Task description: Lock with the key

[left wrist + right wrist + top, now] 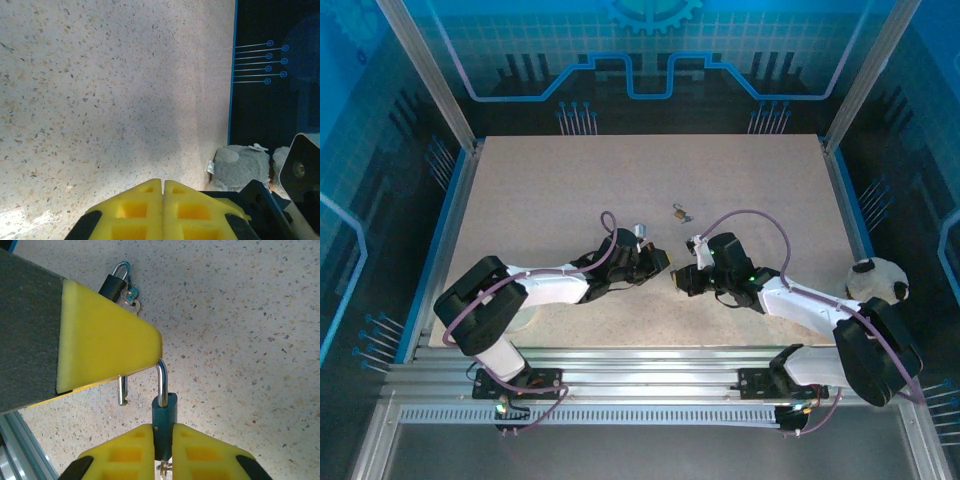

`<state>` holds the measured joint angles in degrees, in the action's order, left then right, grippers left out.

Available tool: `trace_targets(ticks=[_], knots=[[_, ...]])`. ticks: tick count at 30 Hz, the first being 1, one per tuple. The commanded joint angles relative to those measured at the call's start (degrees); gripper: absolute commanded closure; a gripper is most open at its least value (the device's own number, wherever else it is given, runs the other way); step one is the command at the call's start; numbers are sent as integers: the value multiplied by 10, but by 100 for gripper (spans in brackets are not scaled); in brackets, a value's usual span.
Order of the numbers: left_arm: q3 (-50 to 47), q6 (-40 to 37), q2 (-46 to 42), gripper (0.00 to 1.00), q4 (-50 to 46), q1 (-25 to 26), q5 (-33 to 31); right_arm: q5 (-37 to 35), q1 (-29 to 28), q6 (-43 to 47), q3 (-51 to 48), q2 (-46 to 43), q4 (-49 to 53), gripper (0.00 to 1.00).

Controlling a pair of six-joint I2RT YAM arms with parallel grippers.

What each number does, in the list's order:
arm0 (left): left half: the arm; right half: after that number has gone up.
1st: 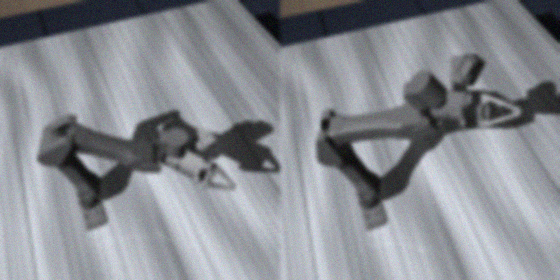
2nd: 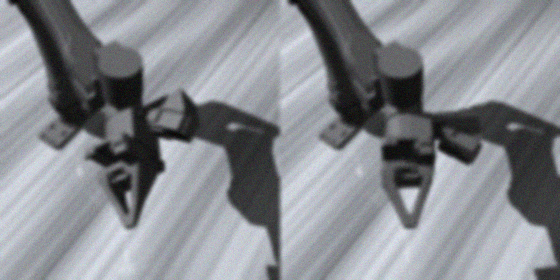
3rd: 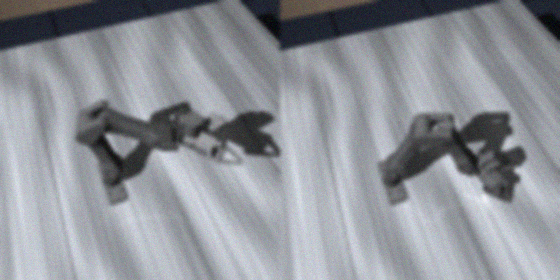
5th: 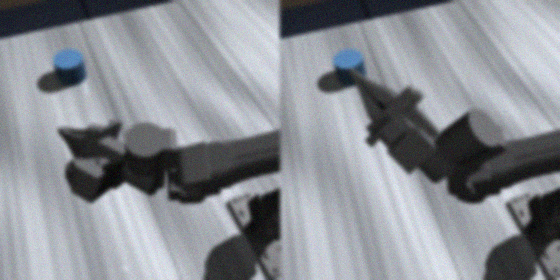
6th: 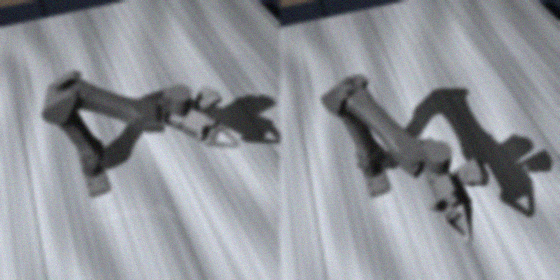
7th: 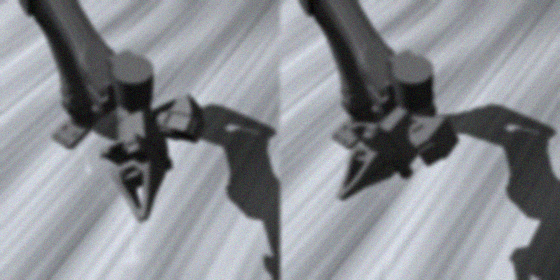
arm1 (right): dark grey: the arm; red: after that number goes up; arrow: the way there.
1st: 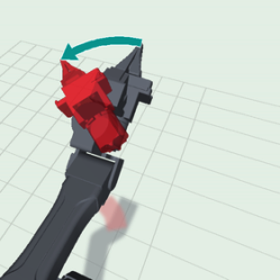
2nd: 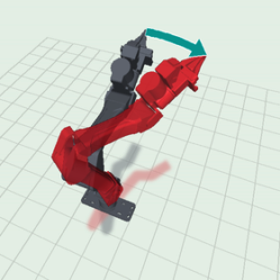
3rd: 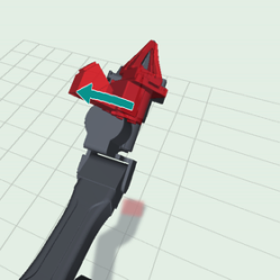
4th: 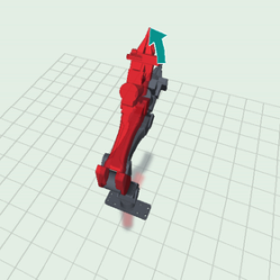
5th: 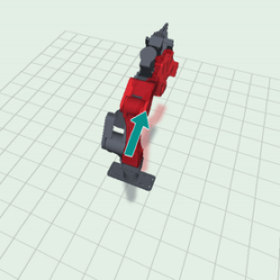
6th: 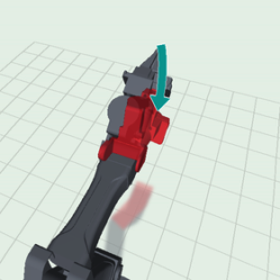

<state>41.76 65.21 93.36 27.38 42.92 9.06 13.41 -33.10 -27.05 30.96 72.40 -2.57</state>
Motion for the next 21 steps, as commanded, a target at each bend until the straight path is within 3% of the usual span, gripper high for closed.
trace_targets(ticks=[1, 9, 21], knots=[[0, -17, -29, 100, 6, 8, 20, -6, -4, -4, 6, 7, -14, 91], [-10, -25, -44, 100, 5, 7, 20, 14, -2, -5, 1, 0, -31, 100], [-56, -30, -77, 100, 36, -8, 26, 60, -3, 3, -12, -30, -53, 100]])
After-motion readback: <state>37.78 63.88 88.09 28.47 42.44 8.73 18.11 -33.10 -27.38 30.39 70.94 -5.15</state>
